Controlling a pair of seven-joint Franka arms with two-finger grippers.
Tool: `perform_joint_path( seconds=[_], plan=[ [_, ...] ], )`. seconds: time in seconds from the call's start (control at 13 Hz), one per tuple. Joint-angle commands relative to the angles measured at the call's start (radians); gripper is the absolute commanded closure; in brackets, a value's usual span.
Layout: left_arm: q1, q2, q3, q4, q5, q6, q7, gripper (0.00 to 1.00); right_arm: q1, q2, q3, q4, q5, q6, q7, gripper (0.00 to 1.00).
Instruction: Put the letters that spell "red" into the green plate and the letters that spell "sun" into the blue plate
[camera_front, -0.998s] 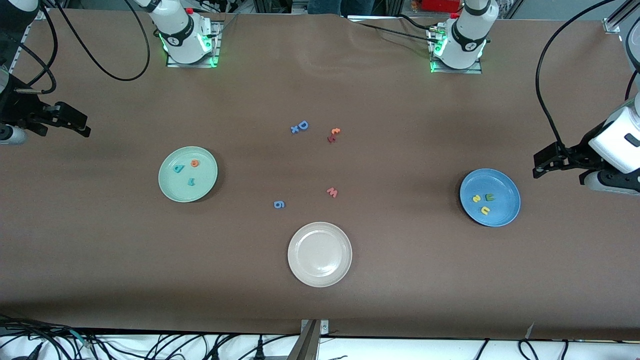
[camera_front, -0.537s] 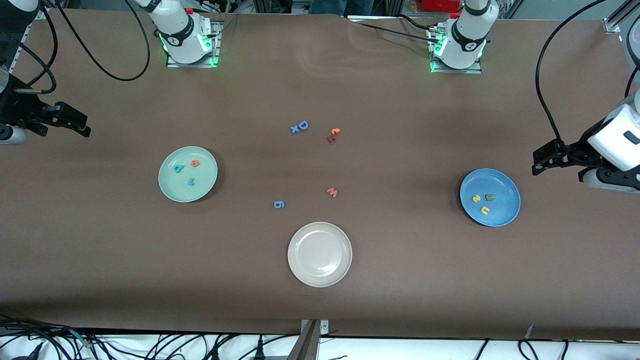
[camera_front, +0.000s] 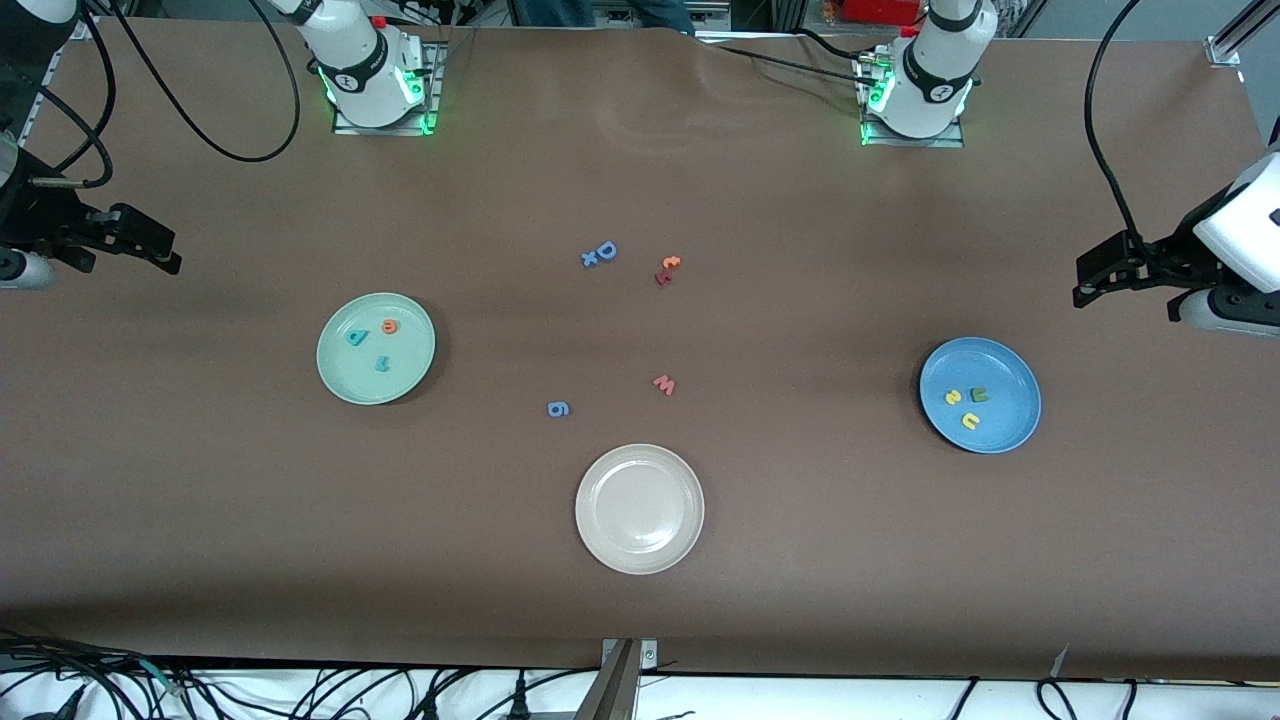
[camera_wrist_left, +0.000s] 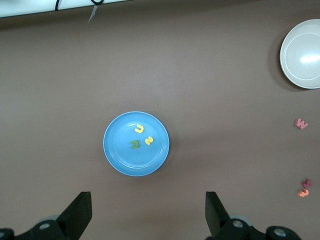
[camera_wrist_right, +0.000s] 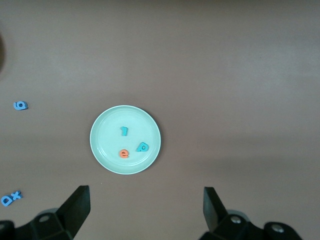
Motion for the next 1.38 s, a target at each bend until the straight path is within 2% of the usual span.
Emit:
perform_joint_path(
  seconds=[0.0,0.46,0.69,1.3],
  plan=[
    [0.002,-0.045,-0.001,-0.051,-0.031,-0.006,0.0,0.0,-0.015,-0.015,0.013,-0.013,0.002,0.003,-0.014,0.0],
    [0.017,-0.046,0.001,-0.062,-0.037,0.005,0.001,0.0,-0.015,-0.015,0.013,-0.013,0.002,0.001,-0.014,0.0],
    [0.016,-0.103,0.001,-0.158,-0.037,0.075,0.0,0.0,-0.015,-0.015,0.013,-0.013,0.002,0.001,-0.014,0.0],
    [0.016,-0.103,-0.001,-0.158,-0.035,0.083,0.0,0.0,-0.015,-0.015,0.011,-0.013,0.002,0.001,-0.014,0.0]
  ],
)
